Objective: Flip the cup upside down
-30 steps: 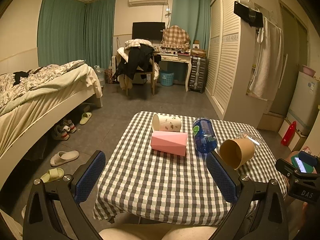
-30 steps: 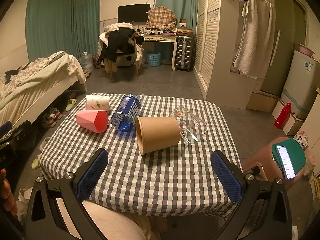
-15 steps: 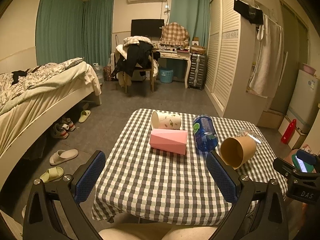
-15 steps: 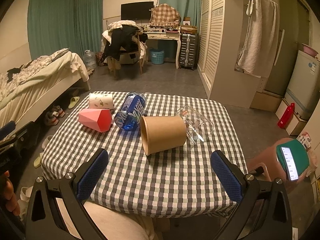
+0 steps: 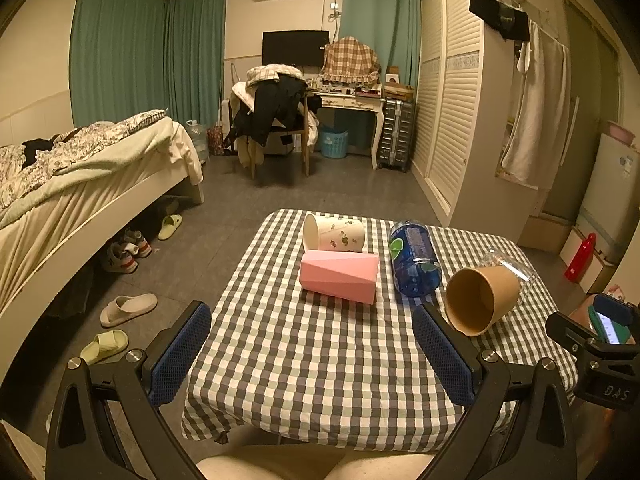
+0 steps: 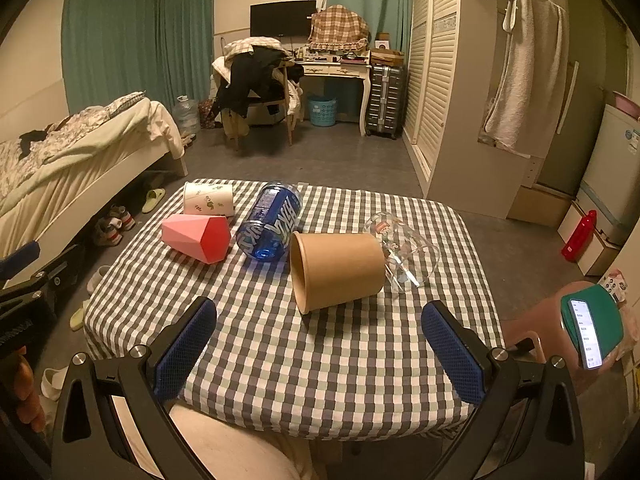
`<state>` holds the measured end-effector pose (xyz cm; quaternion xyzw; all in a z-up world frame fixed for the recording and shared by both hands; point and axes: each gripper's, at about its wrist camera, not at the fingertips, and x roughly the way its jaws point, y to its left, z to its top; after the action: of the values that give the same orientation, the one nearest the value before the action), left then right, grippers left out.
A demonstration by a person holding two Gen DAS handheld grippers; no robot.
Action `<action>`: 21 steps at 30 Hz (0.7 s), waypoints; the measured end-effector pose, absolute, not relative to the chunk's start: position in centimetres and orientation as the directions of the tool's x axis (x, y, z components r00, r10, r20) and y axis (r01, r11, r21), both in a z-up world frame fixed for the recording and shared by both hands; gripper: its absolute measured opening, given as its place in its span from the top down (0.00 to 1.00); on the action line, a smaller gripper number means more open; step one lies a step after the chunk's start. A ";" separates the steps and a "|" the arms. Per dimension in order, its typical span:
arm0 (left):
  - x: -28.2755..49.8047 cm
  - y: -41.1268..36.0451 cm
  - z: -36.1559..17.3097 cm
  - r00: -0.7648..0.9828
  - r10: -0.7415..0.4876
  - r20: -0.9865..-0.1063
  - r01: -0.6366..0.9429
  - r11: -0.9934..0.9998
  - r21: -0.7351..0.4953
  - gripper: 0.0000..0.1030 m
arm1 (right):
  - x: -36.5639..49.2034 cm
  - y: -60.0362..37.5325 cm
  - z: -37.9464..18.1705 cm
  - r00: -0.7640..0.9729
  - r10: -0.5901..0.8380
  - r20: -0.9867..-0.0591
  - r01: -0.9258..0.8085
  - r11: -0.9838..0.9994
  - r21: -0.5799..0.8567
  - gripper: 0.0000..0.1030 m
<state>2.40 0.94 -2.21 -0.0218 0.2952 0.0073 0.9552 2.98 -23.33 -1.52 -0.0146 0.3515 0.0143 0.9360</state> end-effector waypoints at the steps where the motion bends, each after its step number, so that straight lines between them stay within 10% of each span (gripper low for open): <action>1: 2.5 1.0 -2.2 0.824 0.002 -0.566 -0.028 0.999 -0.037 0.00 | 3.1 -23.3 -1.6 0.752 0.018 -0.659 -0.039 0.999 -0.016 0.00; 21: 5.1 2.6 -2.6 0.805 0.019 -0.593 -0.054 0.998 -0.041 0.00 | 4.7 -21.6 -1.5 0.745 0.051 -0.665 -0.080 0.997 -0.014 0.00</action>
<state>5.14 2.60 -2.65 -0.0277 0.3118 0.0192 0.9496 4.66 -21.64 -1.50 -0.0207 0.3555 0.0351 0.9338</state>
